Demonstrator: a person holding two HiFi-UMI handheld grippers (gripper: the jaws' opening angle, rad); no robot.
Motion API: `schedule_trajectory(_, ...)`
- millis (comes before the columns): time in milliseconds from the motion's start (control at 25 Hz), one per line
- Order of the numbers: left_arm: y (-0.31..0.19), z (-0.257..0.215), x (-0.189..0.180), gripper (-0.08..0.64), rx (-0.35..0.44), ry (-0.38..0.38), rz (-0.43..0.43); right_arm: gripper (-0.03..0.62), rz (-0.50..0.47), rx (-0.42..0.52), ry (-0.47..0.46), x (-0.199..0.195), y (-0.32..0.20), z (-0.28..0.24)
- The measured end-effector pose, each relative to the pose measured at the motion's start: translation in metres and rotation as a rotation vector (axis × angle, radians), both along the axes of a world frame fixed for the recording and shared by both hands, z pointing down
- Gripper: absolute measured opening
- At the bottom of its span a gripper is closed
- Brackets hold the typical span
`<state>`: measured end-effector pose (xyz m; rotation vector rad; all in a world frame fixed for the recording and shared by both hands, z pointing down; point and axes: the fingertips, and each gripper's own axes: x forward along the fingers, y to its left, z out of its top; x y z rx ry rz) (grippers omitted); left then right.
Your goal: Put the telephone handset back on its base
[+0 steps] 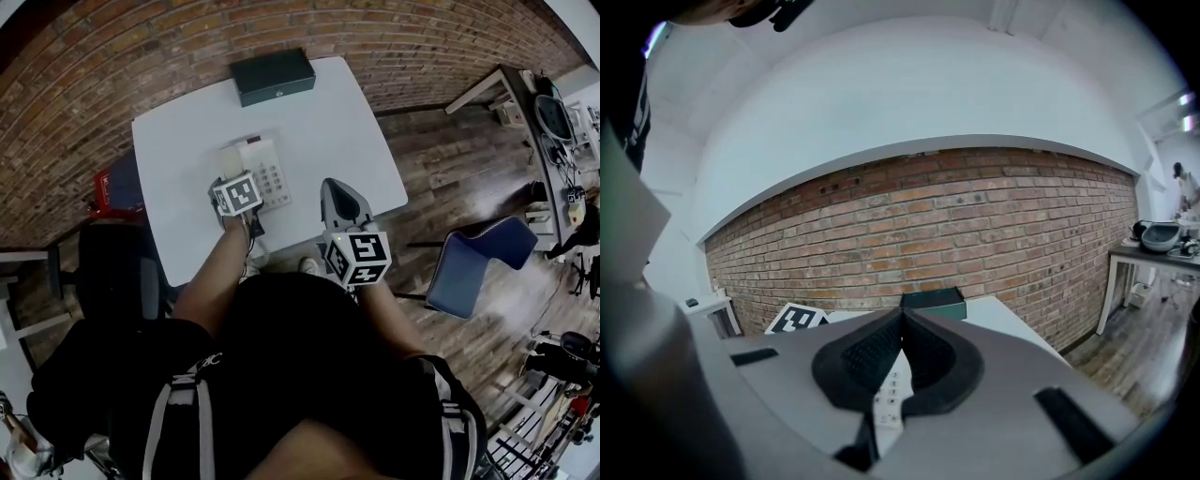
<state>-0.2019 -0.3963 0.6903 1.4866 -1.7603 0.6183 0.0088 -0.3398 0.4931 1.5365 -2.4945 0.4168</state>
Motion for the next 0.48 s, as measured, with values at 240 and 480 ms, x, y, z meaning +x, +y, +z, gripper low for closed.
schedule_trajectory(240,0.001,-0.042,-0.005,0.262,0.197,-0.077,0.070,-0.006,-0.041,0.014,-0.031,-0.011,-0.002,-0.002)
schedule_trajectory(480,0.012,-0.108,-0.015,0.059,0.400,-0.151,0.068,-0.006,-0.099,0.073,-0.068,-0.030,-0.007,-0.014)
